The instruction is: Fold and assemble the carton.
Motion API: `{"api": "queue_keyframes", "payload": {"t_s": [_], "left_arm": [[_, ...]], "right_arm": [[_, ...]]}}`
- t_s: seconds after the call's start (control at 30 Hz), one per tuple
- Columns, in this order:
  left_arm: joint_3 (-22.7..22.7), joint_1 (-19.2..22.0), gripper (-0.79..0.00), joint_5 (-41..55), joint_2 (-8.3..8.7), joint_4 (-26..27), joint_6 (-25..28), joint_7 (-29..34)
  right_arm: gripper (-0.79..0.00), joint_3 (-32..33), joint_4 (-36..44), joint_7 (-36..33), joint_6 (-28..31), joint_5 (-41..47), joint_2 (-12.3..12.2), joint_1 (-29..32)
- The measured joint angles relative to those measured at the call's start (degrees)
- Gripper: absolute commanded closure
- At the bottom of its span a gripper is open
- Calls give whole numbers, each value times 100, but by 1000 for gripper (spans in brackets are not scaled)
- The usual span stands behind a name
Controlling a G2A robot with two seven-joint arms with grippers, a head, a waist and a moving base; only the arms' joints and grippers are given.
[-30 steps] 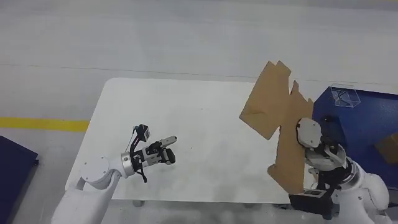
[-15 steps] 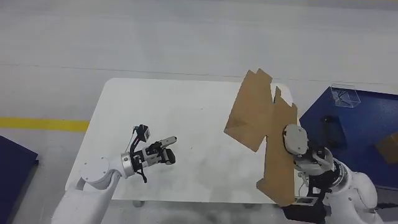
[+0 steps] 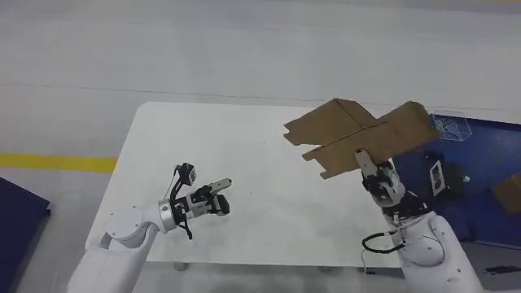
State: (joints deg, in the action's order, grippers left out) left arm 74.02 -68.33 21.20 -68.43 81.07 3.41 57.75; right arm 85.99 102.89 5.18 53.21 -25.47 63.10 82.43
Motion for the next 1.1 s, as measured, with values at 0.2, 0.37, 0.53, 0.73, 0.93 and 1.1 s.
{"api": "queue_keyframes", "payload": {"t_s": [0.2,0.37,0.53,0.73,0.93,1.1], "left_arm": [[0,0,-785,0,0,0,0,0],[0,0,-785,0,0,0,0,0],[0,0,-785,0,0,0,0,0],[0,0,-785,0,0,0,0,0],[331,-73,-785,234,58,374,-63,-81],[575,-84,-785,183,129,613,-286,-16]], "right_arm": [[0,-601,-137,-2552,-479,2870,-191,-154],[0,-656,-94,-3975,-862,4354,-291,-214],[0,-651,-95,-3925,-852,4315,-288,-213],[0,-763,-105,-3818,-1225,4658,-271,-162],[0,-998,-737,-4474,-2200,5030,-275,-446],[0,-1239,-1217,-4893,-2581,4662,-264,-689]]}}
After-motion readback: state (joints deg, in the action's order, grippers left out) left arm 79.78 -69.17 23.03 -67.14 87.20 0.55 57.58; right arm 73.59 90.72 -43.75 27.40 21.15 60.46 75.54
